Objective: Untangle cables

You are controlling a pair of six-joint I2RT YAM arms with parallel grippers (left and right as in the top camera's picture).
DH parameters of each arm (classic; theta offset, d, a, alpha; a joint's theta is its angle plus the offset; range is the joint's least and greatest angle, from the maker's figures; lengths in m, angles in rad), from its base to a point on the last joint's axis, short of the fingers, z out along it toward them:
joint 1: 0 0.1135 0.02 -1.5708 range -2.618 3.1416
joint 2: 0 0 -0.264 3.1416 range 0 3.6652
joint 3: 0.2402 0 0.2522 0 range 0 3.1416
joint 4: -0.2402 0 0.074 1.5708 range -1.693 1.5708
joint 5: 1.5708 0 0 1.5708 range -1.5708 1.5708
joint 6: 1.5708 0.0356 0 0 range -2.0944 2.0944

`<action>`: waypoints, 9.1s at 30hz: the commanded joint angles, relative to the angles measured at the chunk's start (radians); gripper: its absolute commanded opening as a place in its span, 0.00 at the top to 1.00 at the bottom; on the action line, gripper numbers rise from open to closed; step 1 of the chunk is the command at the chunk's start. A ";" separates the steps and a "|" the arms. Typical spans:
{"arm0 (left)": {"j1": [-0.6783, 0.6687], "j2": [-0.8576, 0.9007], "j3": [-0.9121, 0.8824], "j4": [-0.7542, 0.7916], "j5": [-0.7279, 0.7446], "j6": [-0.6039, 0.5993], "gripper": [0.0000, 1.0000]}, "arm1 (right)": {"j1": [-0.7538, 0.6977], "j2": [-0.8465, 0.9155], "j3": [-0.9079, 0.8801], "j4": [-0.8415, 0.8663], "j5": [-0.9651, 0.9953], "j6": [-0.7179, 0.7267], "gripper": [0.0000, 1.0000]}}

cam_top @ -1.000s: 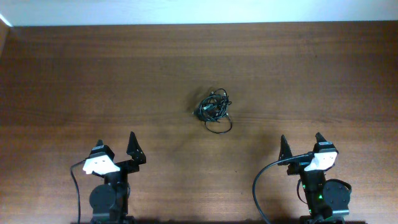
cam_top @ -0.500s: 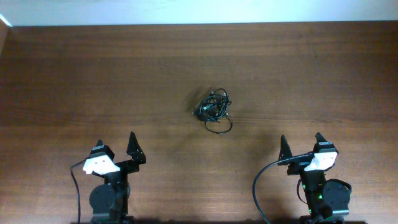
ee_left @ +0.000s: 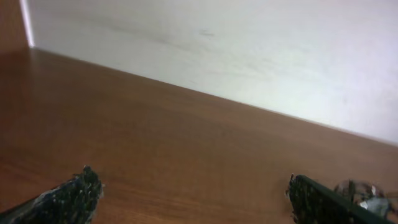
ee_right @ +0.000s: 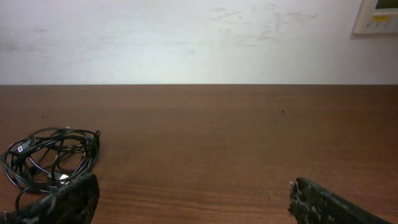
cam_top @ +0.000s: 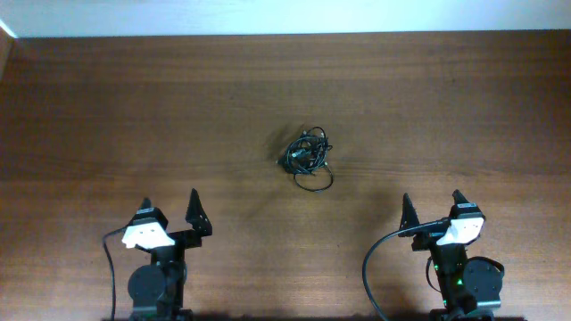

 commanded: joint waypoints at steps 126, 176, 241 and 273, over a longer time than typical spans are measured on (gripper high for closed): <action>-0.330 1.992 2.019 -1.233 0.728 0.160 1.00 | 0.287 1.365 1.210 -0.602 -0.423 0.397 0.14; -0.369 1.995 2.015 -0.999 0.238 0.063 1.00 | 0.212 1.672 1.209 -0.135 -0.645 1.305 0.55; -0.227 2.016 2.011 -1.231 0.905 0.438 0.60 | 0.075 1.254 1.205 -0.838 -0.244 0.478 0.73; -0.360 2.120 1.640 -1.037 0.358 0.159 0.66 | 0.075 1.282 1.205 -0.835 -0.257 0.475 0.52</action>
